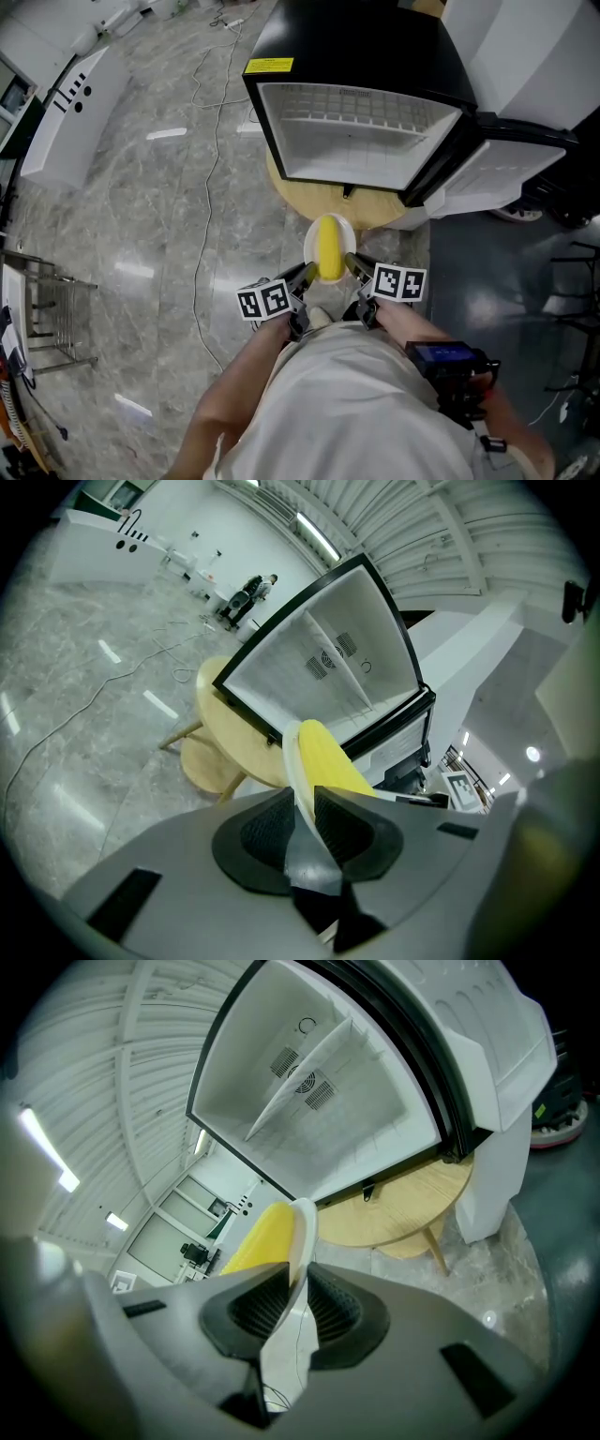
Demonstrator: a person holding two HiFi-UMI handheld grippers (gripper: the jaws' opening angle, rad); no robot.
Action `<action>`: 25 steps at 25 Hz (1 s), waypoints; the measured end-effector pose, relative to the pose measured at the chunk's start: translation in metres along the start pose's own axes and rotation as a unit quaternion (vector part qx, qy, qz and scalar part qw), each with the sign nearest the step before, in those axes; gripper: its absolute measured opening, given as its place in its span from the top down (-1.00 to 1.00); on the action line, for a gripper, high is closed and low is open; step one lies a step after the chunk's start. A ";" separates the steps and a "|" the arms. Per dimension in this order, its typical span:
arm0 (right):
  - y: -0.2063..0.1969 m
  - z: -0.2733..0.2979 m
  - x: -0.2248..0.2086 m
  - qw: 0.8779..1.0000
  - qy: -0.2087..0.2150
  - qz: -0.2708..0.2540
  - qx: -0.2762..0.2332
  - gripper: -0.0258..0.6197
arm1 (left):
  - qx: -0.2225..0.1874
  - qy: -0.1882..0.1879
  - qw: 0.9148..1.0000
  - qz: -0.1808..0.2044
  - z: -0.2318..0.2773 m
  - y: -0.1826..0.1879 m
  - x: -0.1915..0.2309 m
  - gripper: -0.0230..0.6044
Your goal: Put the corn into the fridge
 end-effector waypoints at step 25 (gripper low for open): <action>0.054 0.049 -0.019 1.000 -0.002 0.019 -0.001 0.76 | 0.013 0.018 1.000 0.009 0.048 0.058 0.021 0.70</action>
Point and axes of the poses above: the fingertips, and each gripper's own axes: z forward along the fingers, x to its left, y out of its top, the point moved 9 cm from there along -z, backward along the fingers, and after that the axes turned 3 degrees about -y, right-handed, at the moved point
